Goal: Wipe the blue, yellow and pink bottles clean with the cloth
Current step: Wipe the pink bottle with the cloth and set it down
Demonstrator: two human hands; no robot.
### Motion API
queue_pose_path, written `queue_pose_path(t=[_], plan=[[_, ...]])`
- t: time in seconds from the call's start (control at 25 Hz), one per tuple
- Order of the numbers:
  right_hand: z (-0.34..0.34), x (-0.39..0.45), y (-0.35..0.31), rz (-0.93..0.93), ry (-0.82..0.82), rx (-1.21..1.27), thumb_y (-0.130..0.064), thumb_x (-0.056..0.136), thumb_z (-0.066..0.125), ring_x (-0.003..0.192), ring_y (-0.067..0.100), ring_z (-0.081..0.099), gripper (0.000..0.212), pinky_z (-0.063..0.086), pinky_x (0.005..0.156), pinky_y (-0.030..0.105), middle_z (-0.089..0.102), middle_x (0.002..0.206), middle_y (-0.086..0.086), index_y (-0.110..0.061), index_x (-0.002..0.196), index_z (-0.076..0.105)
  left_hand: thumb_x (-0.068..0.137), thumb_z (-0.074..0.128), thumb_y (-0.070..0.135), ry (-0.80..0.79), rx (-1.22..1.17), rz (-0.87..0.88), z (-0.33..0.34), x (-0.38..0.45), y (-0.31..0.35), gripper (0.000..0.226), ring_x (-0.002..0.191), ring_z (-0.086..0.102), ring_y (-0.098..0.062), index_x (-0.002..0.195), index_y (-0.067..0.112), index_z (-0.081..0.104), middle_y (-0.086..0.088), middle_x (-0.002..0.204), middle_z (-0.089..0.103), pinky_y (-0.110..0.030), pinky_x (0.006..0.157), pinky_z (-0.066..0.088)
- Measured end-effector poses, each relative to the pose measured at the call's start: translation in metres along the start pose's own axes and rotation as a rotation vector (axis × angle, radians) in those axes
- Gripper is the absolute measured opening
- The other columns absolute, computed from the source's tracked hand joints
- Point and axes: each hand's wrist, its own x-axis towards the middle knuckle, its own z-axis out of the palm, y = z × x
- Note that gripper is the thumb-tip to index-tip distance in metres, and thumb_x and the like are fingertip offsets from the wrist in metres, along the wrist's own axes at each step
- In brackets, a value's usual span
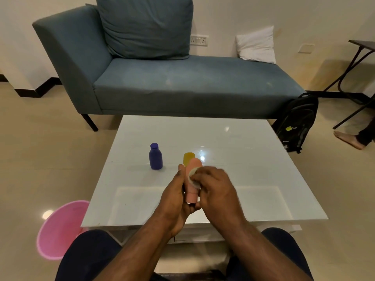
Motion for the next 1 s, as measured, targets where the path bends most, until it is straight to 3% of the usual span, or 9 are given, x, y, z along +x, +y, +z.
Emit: queue_pose_path(t=[0.08, 0.24, 0.36, 0.44, 0.6, 0.68, 0.84, 1.0], plan=[[0.002, 0.008, 0.008, 0.064, 0.062, -0.048, -0.013, 0.078, 0.054, 0.094, 0.01, 0.052, 0.023, 0.042, 0.081, 0.012, 0.061, 0.101, -0.002, -0.015, 0.096, 0.07, 0.085, 0.048, 0.065, 0.005, -0.007, -0.002, 0.001, 0.002, -0.002, 0.069, 0.122, 0.059, -0.043, 0.131, 0.015, 0.06, -0.019, 0.124, 0.068, -0.06, 0.103, 0.043], [0.011, -0.009, 0.0, -0.022, -0.045, -0.063, -0.014, 0.086, 0.059, 0.095, 0.0, 0.046, 0.018, 0.038, 0.079, 0.007, 0.058, 0.102, -0.008, -0.023, 0.1, 0.066, 0.094, 0.04, 0.064, -0.02, 0.027, -0.002, -0.003, 0.001, 0.003, 0.065, 0.11, 0.07, -0.028, 0.131, 0.015, 0.059, -0.011, 0.12, 0.072, -0.048, 0.093, 0.056], [0.009, -0.004, 0.008, 0.002, -0.034, -0.005, -0.018, 0.088, 0.057, 0.095, -0.008, 0.042, 0.018, 0.033, 0.081, 0.001, 0.057, 0.103, -0.009, -0.02, 0.101, 0.068, 0.089, 0.043, 0.067, 0.004, 0.043, -0.001, -0.004, 0.002, 0.0, 0.065, 0.112, 0.067, -0.035, 0.126, 0.017, 0.063, -0.012, 0.118, 0.073, -0.053, 0.095, 0.055], [0.008, 0.005, 0.012, 0.022, 0.037, -0.072, -0.023, 0.084, 0.058, 0.095, -0.004, 0.042, 0.021, 0.032, 0.082, 0.003, 0.059, 0.104, -0.006, -0.019, 0.101, 0.069, 0.085, 0.045, 0.068, 0.004, 0.051, -0.002, -0.001, 0.002, -0.003, 0.066, 0.115, 0.064, -0.041, 0.125, 0.019, 0.063, -0.014, 0.117, 0.073, -0.057, 0.098, 0.051], [0.015, -0.011, 0.007, -0.001, -0.058, -0.139, -0.022, 0.089, 0.06, 0.096, -0.008, 0.039, 0.019, 0.031, 0.079, 0.001, 0.055, 0.107, -0.012, -0.032, 0.106, 0.063, 0.089, 0.041, 0.067, -0.007, 0.074, 0.006, -0.002, 0.002, -0.002, 0.061, 0.105, 0.072, -0.024, 0.123, 0.022, 0.062, -0.004, 0.113, 0.076, -0.049, 0.093, 0.056], [0.014, -0.019, 0.007, -0.026, -0.098, -0.128, -0.02, 0.089, 0.06, 0.098, -0.008, 0.038, 0.02, 0.032, 0.08, 0.001, 0.055, 0.107, -0.013, -0.031, 0.107, 0.063, 0.087, 0.042, 0.07, -0.001, 0.066, -0.005, -0.004, 0.003, -0.002, 0.067, 0.11, 0.07, -0.027, 0.126, 0.02, 0.062, -0.007, 0.118, 0.074, -0.053, 0.099, 0.052], [0.011, 0.002, 0.018, 0.054, 0.024, -0.072, -0.019, 0.086, 0.063, 0.098, -0.002, 0.046, 0.019, 0.04, 0.082, 0.008, 0.055, 0.105, -0.008, -0.024, 0.104, 0.066, 0.083, 0.044, 0.071, -0.009, 0.07, 0.0, 0.001, 0.002, -0.007, 0.069, 0.116, 0.064, -0.04, 0.126, 0.021, 0.064, -0.013, 0.117, 0.073, -0.059, 0.102, 0.046], [0.017, -0.013, 0.009, 0.038, -0.053, -0.1, -0.022, 0.091, 0.058, 0.099, -0.01, 0.041, 0.019, 0.033, 0.082, 0.002, 0.053, 0.107, -0.013, -0.032, 0.107, 0.063, 0.091, 0.037, 0.068, -0.026, 0.052, -0.004, -0.002, 0.001, -0.002, 0.066, 0.107, 0.071, -0.027, 0.125, 0.018, 0.064, -0.009, 0.115, 0.075, -0.048, 0.092, 0.056]])
